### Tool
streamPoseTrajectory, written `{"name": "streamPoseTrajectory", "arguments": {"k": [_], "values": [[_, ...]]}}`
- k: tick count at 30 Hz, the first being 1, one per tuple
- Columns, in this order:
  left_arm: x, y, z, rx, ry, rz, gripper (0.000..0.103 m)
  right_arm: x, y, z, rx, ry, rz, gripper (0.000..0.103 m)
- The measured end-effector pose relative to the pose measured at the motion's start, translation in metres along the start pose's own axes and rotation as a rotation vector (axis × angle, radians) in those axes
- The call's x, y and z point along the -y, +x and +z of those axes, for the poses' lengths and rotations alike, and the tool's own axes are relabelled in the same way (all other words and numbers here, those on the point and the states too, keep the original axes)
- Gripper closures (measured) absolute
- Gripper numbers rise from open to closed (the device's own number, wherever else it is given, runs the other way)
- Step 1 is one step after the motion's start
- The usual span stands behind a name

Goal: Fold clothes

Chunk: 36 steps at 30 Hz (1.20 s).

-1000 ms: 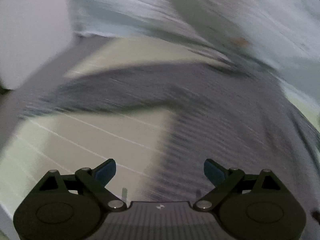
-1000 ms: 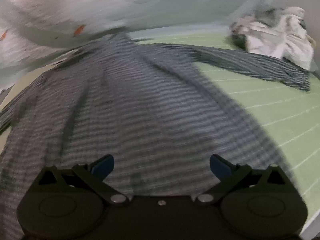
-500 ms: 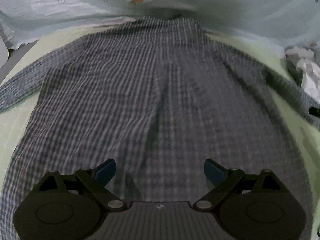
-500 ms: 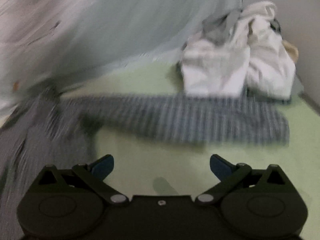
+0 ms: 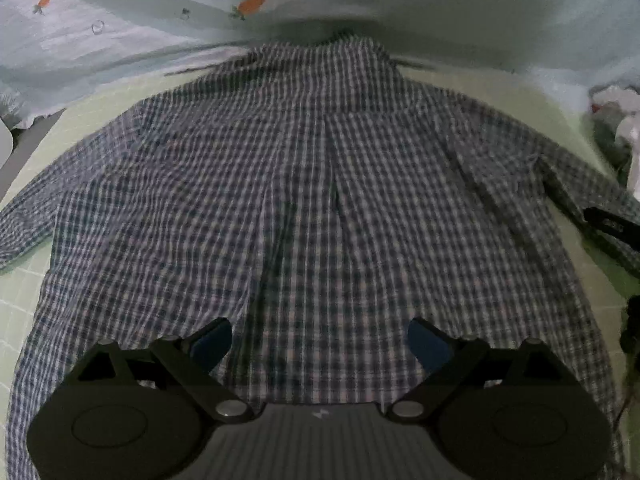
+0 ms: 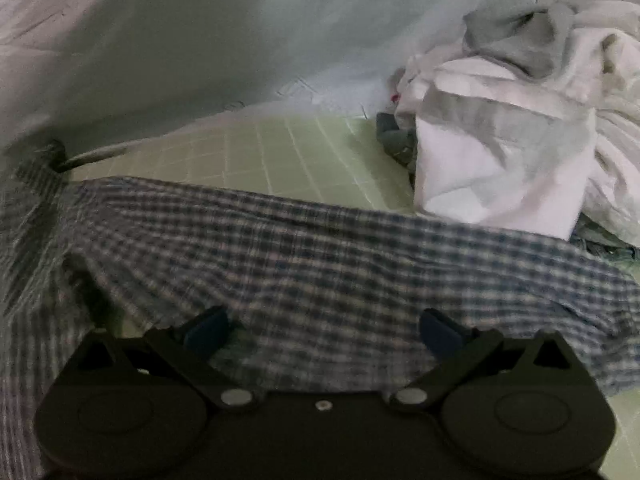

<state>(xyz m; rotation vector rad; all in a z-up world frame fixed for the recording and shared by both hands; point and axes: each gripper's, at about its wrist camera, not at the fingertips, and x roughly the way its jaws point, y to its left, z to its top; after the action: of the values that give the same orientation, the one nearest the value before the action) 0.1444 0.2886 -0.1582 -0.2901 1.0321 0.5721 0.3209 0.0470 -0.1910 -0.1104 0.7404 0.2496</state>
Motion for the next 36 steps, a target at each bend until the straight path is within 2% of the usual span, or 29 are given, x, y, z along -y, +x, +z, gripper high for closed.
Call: {"name": "streamPoseTrajectory", "arguments": {"k": [4, 6, 9, 13, 15, 20, 23, 28, 33, 36], "values": [[0.003, 0.01, 0.003, -0.04, -0.021, -0.015, 0.008, 0.009, -0.019, -0.012, -0.035, -0.022, 0.043, 0.0], [0.006, 0.012, 0.004, -0.047, -0.011, -0.018, 0.009, 0.028, -0.036, -0.012, 0.015, 0.011, 0.011, 0.0], [0.011, 0.014, 0.006, -0.054, 0.011, -0.023, 0.009, 0.071, -0.052, -0.01, 0.081, 0.143, -0.104, 0.0], [0.017, 0.021, 0.007, -0.075, 0.019, -0.039, 0.009, 0.135, -0.045, -0.016, 0.05, 0.313, -0.295, 0.0], [0.02, 0.023, 0.007, -0.077, 0.031, -0.043, 0.008, 0.151, -0.038, -0.018, 0.026, 0.335, -0.348, 0.0], [0.02, 0.022, 0.007, -0.075, 0.041, -0.045, 0.008, 0.169, -0.036, -0.032, -0.017, 0.298, -0.451, 0.0], [0.01, 0.019, 0.005, -0.073, 0.012, -0.042, 0.008, 0.181, -0.046, -0.039, -0.019, 0.343, -0.462, 0.0], [-0.027, 0.009, -0.004, -0.043, -0.07, -0.012, 0.008, 0.16, -0.068, -0.041, 0.0, 0.252, -0.447, 0.0], [-0.083, -0.011, -0.02, 0.011, -0.19, 0.032, 0.008, 0.107, -0.092, -0.044, 0.021, 0.202, -0.286, 0.0], [-0.126, -0.025, -0.037, 0.04, -0.246, 0.059, 0.008, 0.056, -0.11, -0.053, 0.012, 0.136, -0.167, 0.0]]}}
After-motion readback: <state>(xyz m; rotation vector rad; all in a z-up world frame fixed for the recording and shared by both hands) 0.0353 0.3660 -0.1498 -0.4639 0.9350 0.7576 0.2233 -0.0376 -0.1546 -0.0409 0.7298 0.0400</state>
